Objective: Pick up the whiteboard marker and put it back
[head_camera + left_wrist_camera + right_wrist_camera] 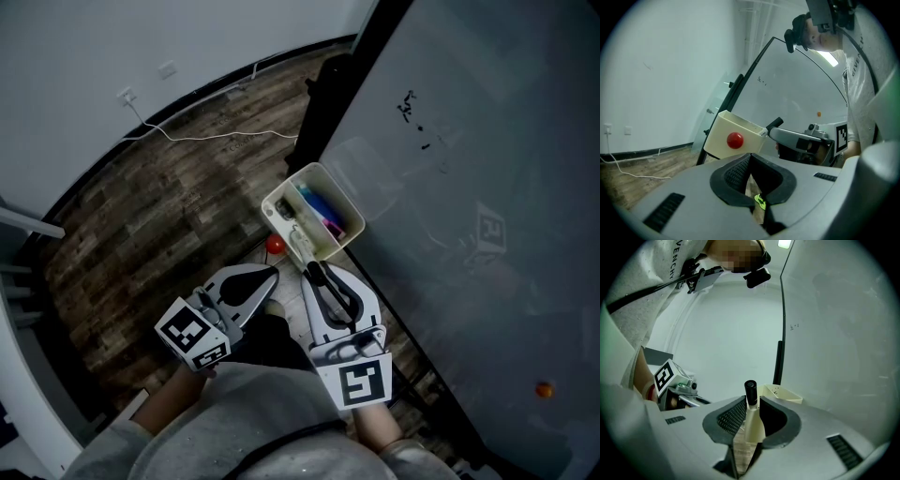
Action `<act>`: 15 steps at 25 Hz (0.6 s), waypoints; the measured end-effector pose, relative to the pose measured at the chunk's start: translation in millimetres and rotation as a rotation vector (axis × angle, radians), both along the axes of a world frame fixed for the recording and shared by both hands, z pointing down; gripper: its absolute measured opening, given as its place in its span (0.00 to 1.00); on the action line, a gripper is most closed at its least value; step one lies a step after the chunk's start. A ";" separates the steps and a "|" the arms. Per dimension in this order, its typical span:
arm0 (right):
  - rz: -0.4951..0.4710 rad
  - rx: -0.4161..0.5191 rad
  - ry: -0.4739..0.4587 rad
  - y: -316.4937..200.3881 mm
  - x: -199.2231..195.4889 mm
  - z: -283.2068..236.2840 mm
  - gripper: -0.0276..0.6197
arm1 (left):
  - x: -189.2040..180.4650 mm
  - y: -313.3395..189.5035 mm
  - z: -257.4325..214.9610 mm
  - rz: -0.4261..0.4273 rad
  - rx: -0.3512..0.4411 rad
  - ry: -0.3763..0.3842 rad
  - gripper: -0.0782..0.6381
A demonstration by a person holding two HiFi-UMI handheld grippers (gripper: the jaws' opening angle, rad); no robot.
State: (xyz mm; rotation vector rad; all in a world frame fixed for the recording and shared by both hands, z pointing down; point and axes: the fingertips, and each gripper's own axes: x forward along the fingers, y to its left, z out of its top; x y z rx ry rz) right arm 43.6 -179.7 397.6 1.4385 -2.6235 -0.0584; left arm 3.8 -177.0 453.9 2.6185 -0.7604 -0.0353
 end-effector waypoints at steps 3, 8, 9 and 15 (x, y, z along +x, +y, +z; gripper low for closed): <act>0.000 -0.003 0.001 2.6 1.3 0.6 0.17 | -1.0 0.9 -1.3 -0.007 0.003 -0.001 0.13; -0.011 0.002 -0.002 5.5 1.9 0.3 0.17 | -1.5 2.7 -4.4 -0.025 0.011 0.002 0.13; -0.013 0.001 -0.004 5.8 2.1 0.2 0.17 | -1.8 2.7 -5.4 -0.031 0.013 0.003 0.13; -0.044 0.005 -0.006 9.4 2.6 -3.0 0.17 | -6.5 5.5 -16.2 -0.080 0.034 0.002 0.13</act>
